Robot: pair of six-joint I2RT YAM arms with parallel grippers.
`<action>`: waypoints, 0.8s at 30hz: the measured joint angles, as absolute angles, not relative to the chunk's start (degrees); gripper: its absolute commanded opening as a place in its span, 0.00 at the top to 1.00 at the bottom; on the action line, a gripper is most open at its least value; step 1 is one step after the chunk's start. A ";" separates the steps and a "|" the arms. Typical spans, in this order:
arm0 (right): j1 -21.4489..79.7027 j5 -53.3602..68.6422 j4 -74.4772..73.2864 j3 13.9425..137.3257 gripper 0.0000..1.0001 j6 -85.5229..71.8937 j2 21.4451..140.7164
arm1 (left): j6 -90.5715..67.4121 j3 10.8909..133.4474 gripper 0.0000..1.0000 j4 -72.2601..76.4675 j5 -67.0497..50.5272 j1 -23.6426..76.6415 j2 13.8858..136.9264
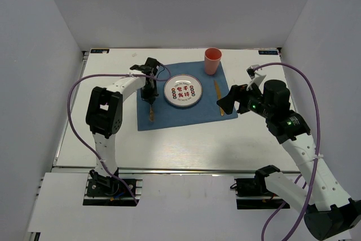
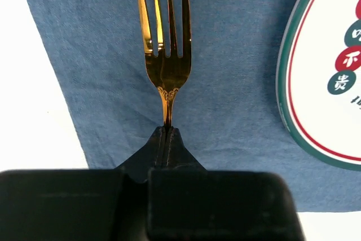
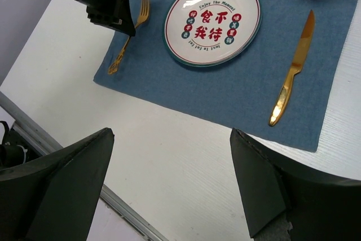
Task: Set the dinner table for one person
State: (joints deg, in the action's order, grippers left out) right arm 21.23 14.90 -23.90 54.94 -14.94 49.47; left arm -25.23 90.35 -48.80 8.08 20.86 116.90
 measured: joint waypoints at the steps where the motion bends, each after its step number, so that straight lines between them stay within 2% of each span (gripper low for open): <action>1: 21.23 14.90 -23.90 54.94 0.11 -14.94 49.47 | -25.71 90.35 1.00 -48.77 8.43 21.10 116.90; 20: 21.23 15.00 -23.88 54.94 0.11 -15.00 49.47 | -27.73 89.93 1.00 -48.07 12.75 21.52 119.57; 23: 21.23 15.16 -23.88 54.94 0.11 -15.03 49.47 | -27.70 89.93 0.80 -48.01 12.84 21.52 119.81; 24: 21.23 15.16 -23.88 54.94 0.11 -15.05 49.50 | -27.81 89.93 0.70 -48.01 12.86 21.52 119.81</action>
